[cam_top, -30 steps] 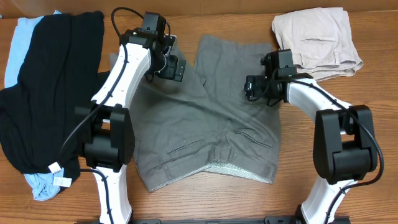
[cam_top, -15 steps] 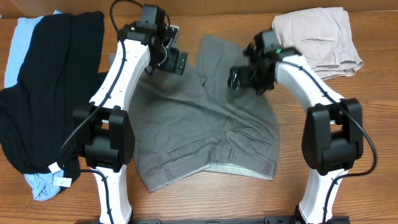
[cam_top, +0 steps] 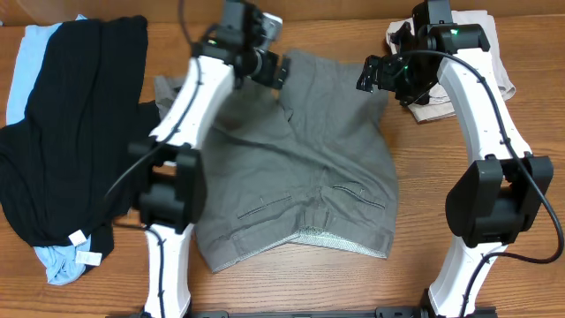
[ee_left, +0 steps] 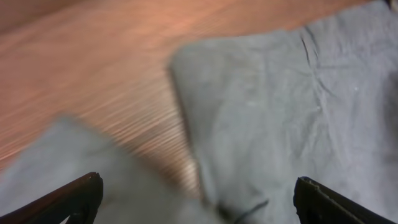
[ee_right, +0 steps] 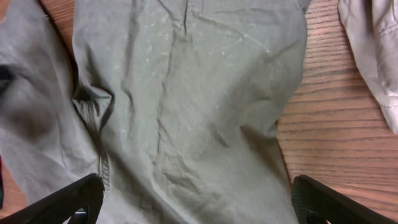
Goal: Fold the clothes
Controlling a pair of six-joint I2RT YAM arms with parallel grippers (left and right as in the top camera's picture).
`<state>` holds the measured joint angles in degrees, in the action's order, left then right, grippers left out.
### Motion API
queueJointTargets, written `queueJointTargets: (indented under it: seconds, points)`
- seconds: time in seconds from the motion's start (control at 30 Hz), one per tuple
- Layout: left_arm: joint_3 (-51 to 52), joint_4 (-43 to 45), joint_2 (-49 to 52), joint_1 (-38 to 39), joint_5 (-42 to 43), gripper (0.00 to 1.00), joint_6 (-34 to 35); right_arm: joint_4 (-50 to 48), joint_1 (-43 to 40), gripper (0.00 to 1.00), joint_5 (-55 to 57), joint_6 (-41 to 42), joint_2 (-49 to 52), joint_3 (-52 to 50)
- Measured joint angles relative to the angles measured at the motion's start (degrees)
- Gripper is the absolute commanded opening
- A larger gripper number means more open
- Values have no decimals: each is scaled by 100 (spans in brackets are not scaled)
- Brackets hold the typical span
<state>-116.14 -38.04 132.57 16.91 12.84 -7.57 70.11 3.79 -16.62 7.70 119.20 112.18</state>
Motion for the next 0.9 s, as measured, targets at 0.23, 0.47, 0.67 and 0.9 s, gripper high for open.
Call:
queueJointTargets:
  seconds: [0.23,0.47,0.67,0.9]
  points:
    - [2,437,833,476,-90,100,-173,63,0,100,-9,2,0,0]
    - [0,568,922,520,-337,76,-210,109,0,100,-9,2,0,0]
    - [0,765,922,503,-866,13,-199,192,4,100,-11,2,0,0]
    - [-37,673,922,350,-1220,4,-44,282,7,100,-9,2,0,-9]
